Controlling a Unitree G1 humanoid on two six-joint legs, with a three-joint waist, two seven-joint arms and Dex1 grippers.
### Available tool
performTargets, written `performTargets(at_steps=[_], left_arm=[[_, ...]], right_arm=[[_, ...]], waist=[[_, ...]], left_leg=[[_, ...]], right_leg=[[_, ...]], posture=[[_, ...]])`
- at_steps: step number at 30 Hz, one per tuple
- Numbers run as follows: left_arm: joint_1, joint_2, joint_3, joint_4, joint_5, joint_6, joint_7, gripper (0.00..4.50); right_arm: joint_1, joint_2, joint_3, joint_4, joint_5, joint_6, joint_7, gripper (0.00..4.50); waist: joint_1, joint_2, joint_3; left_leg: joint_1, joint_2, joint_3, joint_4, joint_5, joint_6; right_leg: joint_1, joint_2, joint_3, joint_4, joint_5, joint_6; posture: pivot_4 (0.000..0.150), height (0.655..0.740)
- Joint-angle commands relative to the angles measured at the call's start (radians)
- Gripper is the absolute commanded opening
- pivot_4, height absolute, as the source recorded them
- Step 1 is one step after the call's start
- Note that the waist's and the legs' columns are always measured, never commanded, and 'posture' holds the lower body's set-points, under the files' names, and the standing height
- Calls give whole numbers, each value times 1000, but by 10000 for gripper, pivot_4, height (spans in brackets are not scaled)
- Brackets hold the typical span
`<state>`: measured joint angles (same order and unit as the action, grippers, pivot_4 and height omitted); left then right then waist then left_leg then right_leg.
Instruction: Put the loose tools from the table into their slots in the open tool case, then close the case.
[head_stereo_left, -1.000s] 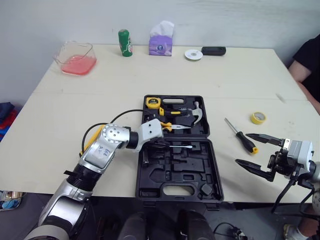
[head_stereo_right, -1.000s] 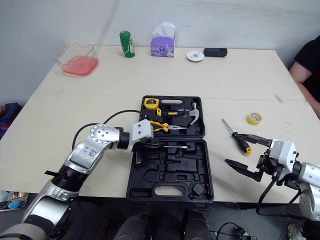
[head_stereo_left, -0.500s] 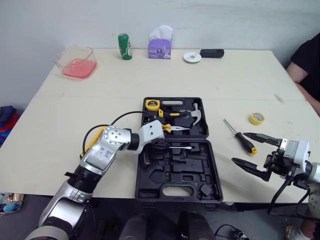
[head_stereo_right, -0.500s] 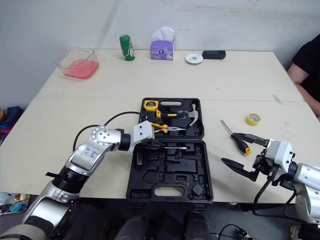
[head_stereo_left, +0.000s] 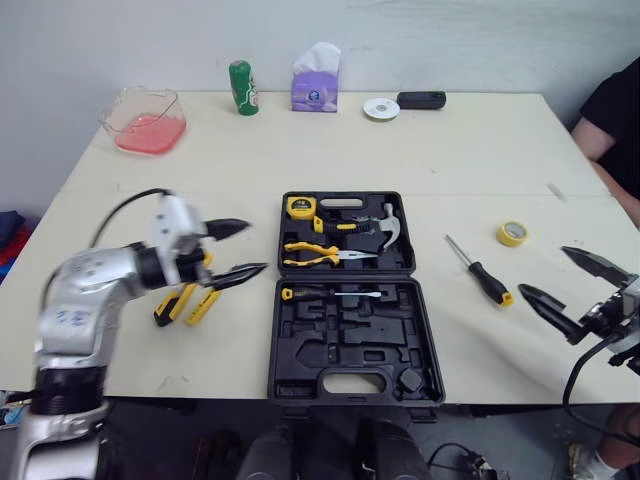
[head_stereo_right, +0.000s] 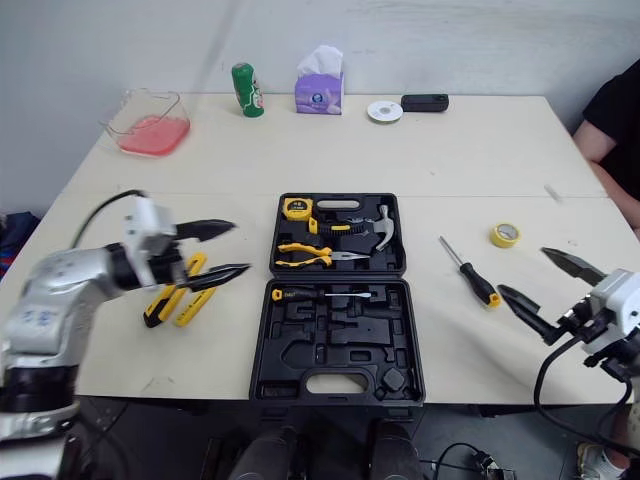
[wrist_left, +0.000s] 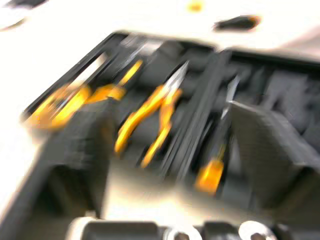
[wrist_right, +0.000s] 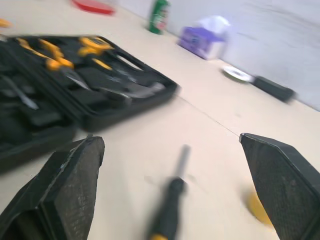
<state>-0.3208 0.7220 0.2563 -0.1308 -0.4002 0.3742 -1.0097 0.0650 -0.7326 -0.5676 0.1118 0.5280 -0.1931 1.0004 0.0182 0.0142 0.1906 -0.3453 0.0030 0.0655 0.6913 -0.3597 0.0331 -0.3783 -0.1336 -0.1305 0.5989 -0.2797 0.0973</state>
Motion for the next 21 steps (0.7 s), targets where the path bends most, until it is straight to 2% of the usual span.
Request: performTargets(at_steps=[1, 4, 6, 9, 12, 16, 21], left_arm=[[99, 47, 151, 33, 14, -126, 14, 44491], [207, 55, 278, 133, 42, -261, 53, 44491], [262, 52, 366, 212, 35, -283, 101, 44491], [369, 74, 471, 263, -5, -165, 145, 44491], [431, 43, 555, 288, -15, -220, 193, 44491], [523, 12, 583, 264, 2, -255, 224, 44491], [552, -13, 587, 221, -12, -249, 280, 44491]], right_arm=[[2, 10, -80, 21, 3, 14, -103, 45000], [23, 9, -94, 79, -21, -26, -106, 45000], [42, 14, -104, 147, -58, -136, -87, 45000], [57, 14, -142, 266, -85, -227, -122, 45000], [76, 28, -151, 337, -69, -223, -132, 45000], [83, 59, -165, 368, -58, -211, -195, 45000], [65, 62, -186, 365, -25, -169, -246, 45000]], waist=[[0, 0, 0], [2, 1, 0], [3, 1, 0], [-1, 0, 0], [-1, 0, 1], [-6, 0, 1], [-7, 0, 1]], left_leg=[[0, 0, 0, 0, -1, 0], [1, 0, 0, -3, -2, 0], [1, 0, 0, -7, -2, 0], [0, 0, 2, -10, -2, -1], [-1, 0, 3, -10, -3, 0], [1, 0, 3, -10, -6, -4], [2, 1, 3, -10, -7, -5]], right_leg=[[0, 0, 0, -2, 0, 0], [0, -1, 1, -4, 0, 0], [-1, -1, 1, -6, 0, 0], [-4, -1, 1, -7, -1, -1], [-4, -1, 1, -6, -1, -1], [-4, -3, 2, -7, -1, -1], [-5, -3, 3, -5, -1, -2]], posture=[[1500, 7400], [1500, 7400], [1500, 7400], [1500, 7400], [1500, 7400], [1500, 7400], [1500, 7400]])
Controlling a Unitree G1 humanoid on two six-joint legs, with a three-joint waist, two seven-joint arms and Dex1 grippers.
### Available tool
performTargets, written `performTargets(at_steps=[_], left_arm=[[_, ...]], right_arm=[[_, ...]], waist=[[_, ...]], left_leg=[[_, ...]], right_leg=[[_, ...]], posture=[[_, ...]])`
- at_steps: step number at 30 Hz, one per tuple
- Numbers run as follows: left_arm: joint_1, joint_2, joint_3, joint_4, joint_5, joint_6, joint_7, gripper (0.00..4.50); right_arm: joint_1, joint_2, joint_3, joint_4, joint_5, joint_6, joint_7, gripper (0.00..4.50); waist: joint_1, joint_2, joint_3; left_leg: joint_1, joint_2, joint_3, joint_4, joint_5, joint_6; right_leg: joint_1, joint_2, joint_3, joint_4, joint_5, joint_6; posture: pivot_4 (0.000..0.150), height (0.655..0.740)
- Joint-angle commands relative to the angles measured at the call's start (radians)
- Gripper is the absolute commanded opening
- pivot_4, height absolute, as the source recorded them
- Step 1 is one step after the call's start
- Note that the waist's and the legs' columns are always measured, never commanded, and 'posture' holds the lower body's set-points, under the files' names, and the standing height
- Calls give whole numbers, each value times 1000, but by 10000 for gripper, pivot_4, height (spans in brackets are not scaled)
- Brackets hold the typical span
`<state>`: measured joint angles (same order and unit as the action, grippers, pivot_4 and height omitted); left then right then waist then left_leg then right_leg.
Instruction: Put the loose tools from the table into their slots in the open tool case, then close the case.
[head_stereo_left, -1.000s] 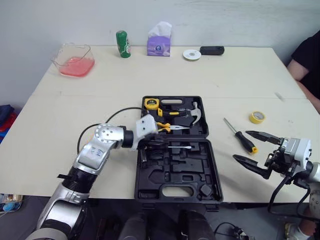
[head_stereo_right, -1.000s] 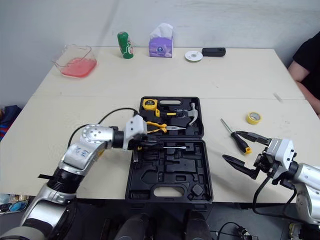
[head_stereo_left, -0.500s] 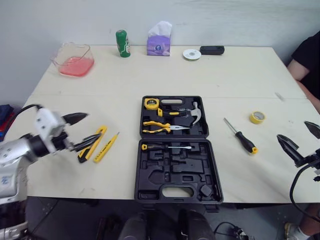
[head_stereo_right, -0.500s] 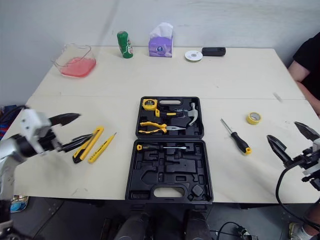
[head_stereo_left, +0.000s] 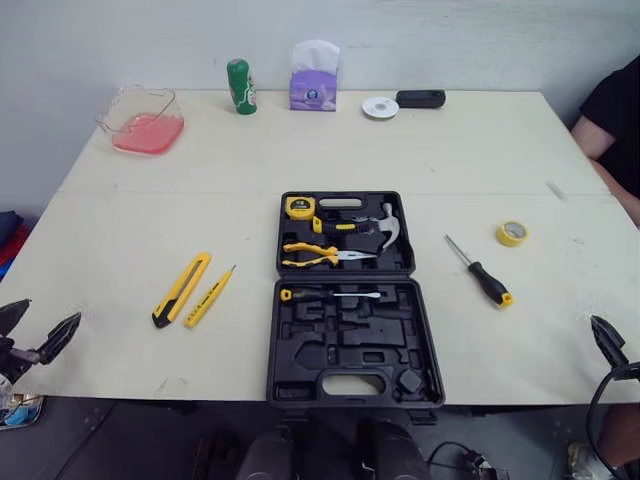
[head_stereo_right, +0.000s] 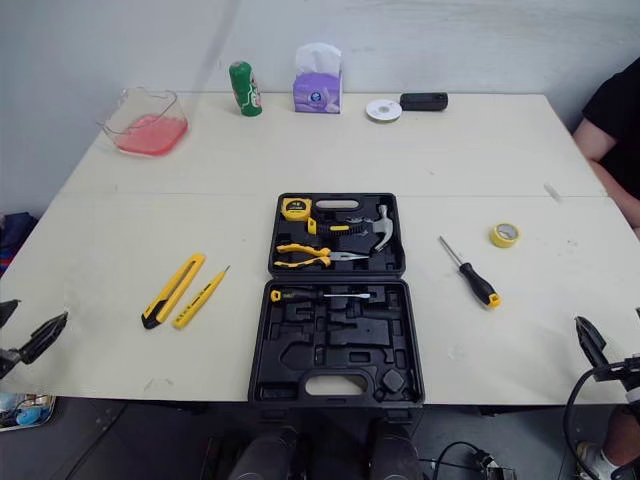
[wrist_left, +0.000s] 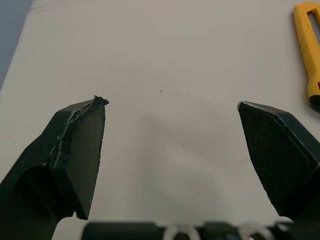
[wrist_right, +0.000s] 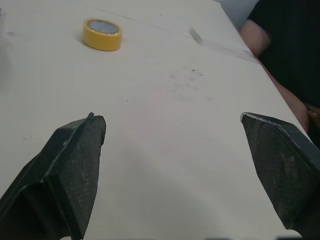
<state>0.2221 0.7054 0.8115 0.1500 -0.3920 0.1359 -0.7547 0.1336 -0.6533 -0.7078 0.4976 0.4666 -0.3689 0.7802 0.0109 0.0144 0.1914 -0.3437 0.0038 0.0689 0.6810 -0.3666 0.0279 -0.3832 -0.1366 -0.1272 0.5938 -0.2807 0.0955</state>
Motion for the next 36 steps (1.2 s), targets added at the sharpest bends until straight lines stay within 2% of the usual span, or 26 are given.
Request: performTargets(at_steps=[1, 6, 12, 16, 20, 24, 29, 36], left_arm=[[10, -1, 26, -72, -27, -10, 27, 44491], [2, -5, 1, -145, -57, 16, 32, 44491], [-26, 22, -78, -340, -134, 112, 5, 44491], [-94, 48, -182, -473, -185, 172, -14, 44491], [-180, 80, -292, -573, -241, 255, -30, 44491], [-283, 183, -441, -649, -290, 332, -151, 44491], [-417, 173, -550, -685, -352, 392, -160, 44491], [-472, 142, -663, -684, -337, 403, -184, 44491]], right_arm=[[-6, -20, -43, -28, 35, 13, -29, 45000], [-15, -17, -12, -114, 23, 49, -58, 45000], [-3, -24, 29, -384, 83, 217, -67, 45000], [40, -99, 87, -553, 69, 497, -130, 45000], [43, -159, 124, -695, 189, 669, -44, 45000], [4, -232, 174, -764, 271, 886, -30, 45000], [-51, -326, 246, -757, 255, 1081, -48, 45000], [-146, -368, 350, -708, 188, 1156, -30, 45000]], waist=[[0, 0, 0], [-11, 0, 0], [-14, 1, 0], [-10, 1, -1], [-7, 1, -1], [-8, 0, 0], [-7, 0, 0], [-2, 0, 0]], left_leg=[[0, 0, 0, 0, 0, 0], [-2, 0, 0, 0, 0, -1], [-8, 0, 2, 1, 4, 3], [-8, 0, 2, 1, 4, 3], [-9, 0, 2, 1, 4, 4], [-10, 0, 2, 1, 4, 4], [-10, 0, 2, 2, 6, 5], [-10, -1, 3, 2, 8, 4]], right_leg=[[0, 0, 0, 0, 0, 0], [-2, 0, 0, 0, -1, -1], [-10, 0, 1, 3, 0, -1], [-10, 0, 2, 4, 0, -1], [-10, 1, 2, 4, -1, -1], [-10, 2, 1, 7, 0, -1], [-10, 3, 1, 7, 0, 0], [-10, 6, 1, 7, 0, 0]], posture=[[1500, 7400], [1500, 7400], [1500, 7400], [1500, 7400], [1500, 7400], [1500, 7400], [1500, 7400], [1500, 7400]])
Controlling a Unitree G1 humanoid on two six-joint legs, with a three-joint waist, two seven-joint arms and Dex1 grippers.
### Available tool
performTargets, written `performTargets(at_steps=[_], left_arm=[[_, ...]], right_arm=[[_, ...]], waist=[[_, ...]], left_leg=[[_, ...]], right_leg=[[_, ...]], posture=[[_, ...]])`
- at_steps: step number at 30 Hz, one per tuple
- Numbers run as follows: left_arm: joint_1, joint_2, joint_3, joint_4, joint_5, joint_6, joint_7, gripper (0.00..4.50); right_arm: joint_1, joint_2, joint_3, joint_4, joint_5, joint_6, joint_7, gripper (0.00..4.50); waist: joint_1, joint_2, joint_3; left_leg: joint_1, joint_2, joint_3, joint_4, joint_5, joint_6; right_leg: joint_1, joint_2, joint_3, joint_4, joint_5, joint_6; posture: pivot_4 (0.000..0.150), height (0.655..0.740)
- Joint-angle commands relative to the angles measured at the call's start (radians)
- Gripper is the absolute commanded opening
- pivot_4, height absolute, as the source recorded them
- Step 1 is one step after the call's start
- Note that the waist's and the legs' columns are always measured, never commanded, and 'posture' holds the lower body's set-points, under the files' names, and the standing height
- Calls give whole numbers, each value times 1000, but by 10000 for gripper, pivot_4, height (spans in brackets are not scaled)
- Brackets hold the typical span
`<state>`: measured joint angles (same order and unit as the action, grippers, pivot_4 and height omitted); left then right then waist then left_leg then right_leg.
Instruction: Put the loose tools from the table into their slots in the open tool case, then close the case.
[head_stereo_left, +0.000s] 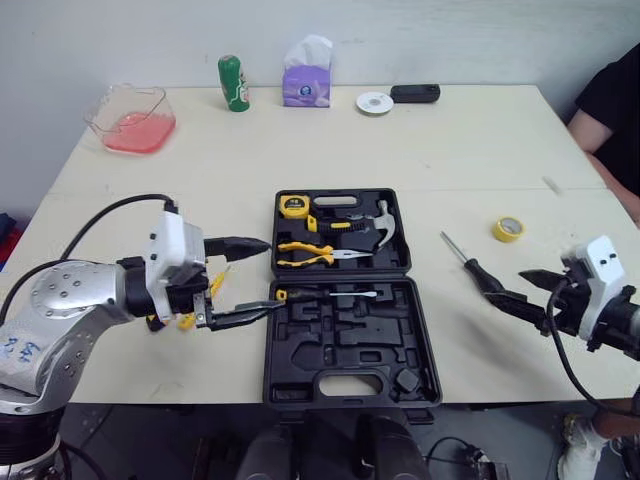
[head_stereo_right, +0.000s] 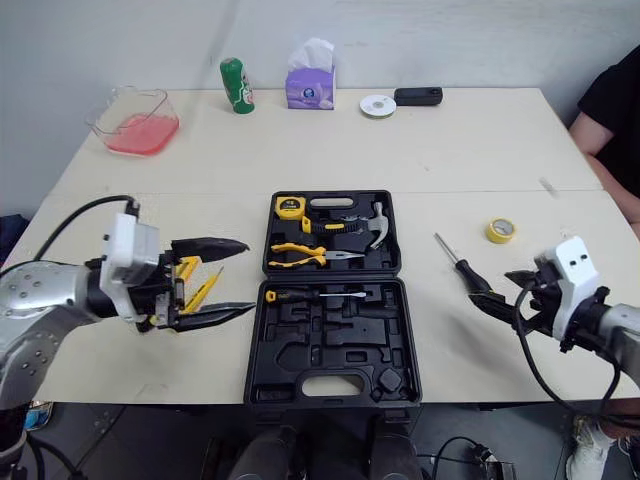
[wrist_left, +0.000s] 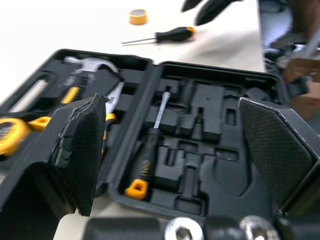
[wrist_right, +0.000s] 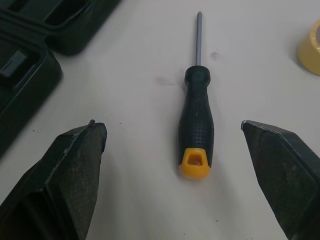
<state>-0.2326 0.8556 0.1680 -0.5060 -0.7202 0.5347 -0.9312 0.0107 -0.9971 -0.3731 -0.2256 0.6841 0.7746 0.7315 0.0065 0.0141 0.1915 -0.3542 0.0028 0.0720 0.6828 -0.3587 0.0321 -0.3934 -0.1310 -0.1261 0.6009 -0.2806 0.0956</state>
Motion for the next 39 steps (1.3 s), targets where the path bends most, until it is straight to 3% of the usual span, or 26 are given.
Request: performTargets(at_steps=[1, 21, 24, 29, 39], left_arm=[[-17, -13, -30, -34, -14, 11, -6, 44491], [-16, -38, -52, -76, -33, 41, 0, 44491], [3, -43, -48, -88, -28, 34, 10, 45000], [22, -46, -47, -89, -17, 23, 10, 45000], [36, -53, -21, -68, -26, -5, -15, 45000]], right_arm=[[-36, -23, 24, 27, -36, 16, 18, 45000], [-158, 41, 147, 195, -183, -34, 68, 45000], [-172, 55, 151, 203, -197, -48, 68, 36513], [-184, 71, 157, 216, -229, -70, 59, 11005], [-182, 105, 128, 201, -277, -206, 55, 9596]], waist=[[6, 0, 0], [17, -1, 0], [17, -1, 0], [18, -1, 0], [17, -1, 0]], left_leg=[[0, 0, 0, 0, 0, 0], [0, -2, 0, 0, 2, 1], [0, -2, 0, 0, 3, 1], [0, -2, 0, 0, 3, 1], [0, -2, 0, 0, 3, 0]], right_leg=[[0, 0, 0, 0, 0, 0], [0, 2, -1, 0, 0, 1], [0, 2, -1, 0, 0, 1], [0, 2, -1, 0, 1, 1], [0, 3, -1, 0, 1, 1]], posture=[[1500, 7400], [1500, 7400], [1500, 7400], [1500, 7400], [1500, 7400]])
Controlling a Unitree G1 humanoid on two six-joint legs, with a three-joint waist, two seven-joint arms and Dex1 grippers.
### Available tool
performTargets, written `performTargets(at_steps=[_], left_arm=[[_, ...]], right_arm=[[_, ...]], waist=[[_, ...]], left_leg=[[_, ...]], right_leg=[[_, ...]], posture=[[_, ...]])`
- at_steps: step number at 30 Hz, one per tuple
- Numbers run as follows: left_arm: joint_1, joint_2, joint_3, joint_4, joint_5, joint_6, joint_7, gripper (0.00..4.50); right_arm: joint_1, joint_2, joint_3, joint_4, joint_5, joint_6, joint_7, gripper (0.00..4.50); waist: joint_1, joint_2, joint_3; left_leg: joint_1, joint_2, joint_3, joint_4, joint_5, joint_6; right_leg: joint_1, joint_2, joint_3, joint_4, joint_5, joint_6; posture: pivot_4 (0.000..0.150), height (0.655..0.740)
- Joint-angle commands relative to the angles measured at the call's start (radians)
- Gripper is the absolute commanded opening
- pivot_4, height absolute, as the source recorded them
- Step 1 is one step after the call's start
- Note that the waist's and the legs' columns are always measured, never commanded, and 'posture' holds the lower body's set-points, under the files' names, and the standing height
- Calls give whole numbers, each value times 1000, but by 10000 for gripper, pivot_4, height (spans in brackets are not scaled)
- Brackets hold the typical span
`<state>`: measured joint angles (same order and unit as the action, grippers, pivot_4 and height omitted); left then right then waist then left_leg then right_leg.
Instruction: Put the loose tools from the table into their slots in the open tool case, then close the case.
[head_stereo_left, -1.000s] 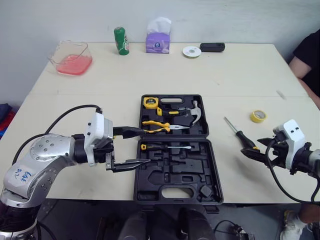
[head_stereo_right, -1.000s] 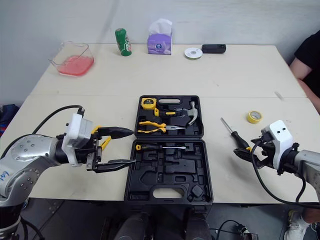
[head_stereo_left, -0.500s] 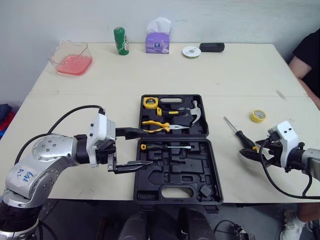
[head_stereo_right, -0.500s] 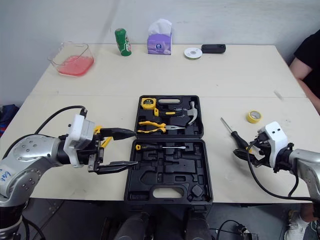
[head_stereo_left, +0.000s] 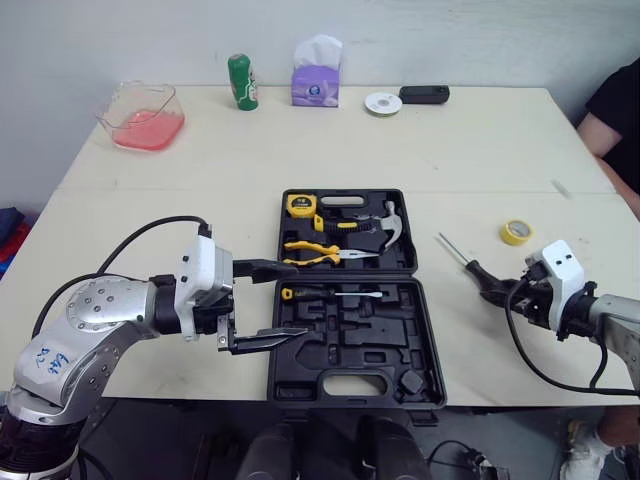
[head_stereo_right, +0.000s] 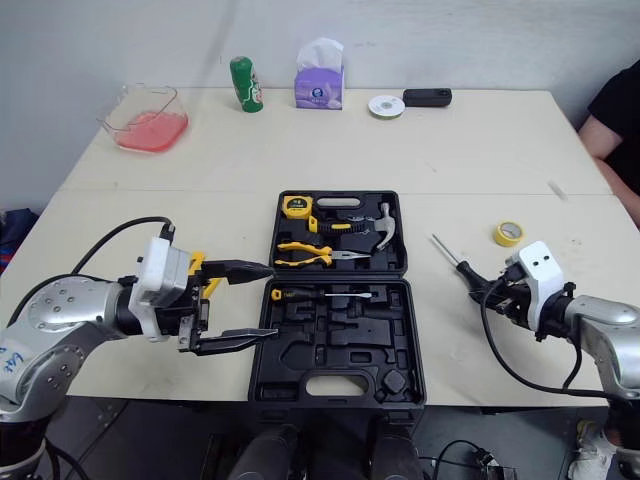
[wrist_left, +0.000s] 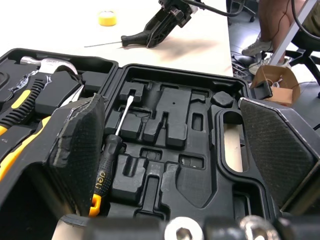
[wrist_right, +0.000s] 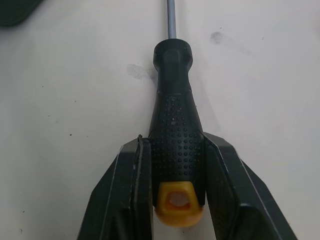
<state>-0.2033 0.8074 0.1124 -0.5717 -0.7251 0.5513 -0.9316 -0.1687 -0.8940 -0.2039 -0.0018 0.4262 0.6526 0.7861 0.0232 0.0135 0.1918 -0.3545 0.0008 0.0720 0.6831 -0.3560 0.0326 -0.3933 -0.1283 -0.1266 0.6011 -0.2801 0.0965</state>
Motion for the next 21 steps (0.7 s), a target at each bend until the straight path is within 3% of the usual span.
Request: performTargets(at_steps=[1, 7, 15, 21], left_arm=[[7, -12, 39, 3, -19, -40, -26, 45000], [43, -36, 53, 76, 57, -214, -120, 45000], [84, 34, 79, 96, 45, -169, -164, 45000], [136, 46, 91, 105, 85, -209, -193, 45000]], right_arm=[[-8, -3, -46, -35, -23, -102, 7, 9596], [-58, -107, -4, -153, -16, -151, 167, 9596], [-274, -212, 200, -270, 18, -99, 454, 9596], [-361, -197, 331, -370, 17, 6, 503, 9596]], waist=[[0, 0, 0], [-1, 1, 0], [-3, 0, 1], [0, -1, 2]], left_leg=[[0, 0, 0, 0, 0, 0], [0, 0, 0, 0, 0, 0], [-1, 2, -1, 0, 0, -1], [-2, 1, -2, 0, -1, -1]], right_leg=[[0, 0, 0, 0, 0, 0], [-1, 1, 0, 0, 0, 0], [-1, -2, 0, -1, 0, 0], [-1, -4, -2, -2, 0, 0]], posture=[[1500, 7400], [1500, 7400], [1500, 7400], [1500, 7400]])
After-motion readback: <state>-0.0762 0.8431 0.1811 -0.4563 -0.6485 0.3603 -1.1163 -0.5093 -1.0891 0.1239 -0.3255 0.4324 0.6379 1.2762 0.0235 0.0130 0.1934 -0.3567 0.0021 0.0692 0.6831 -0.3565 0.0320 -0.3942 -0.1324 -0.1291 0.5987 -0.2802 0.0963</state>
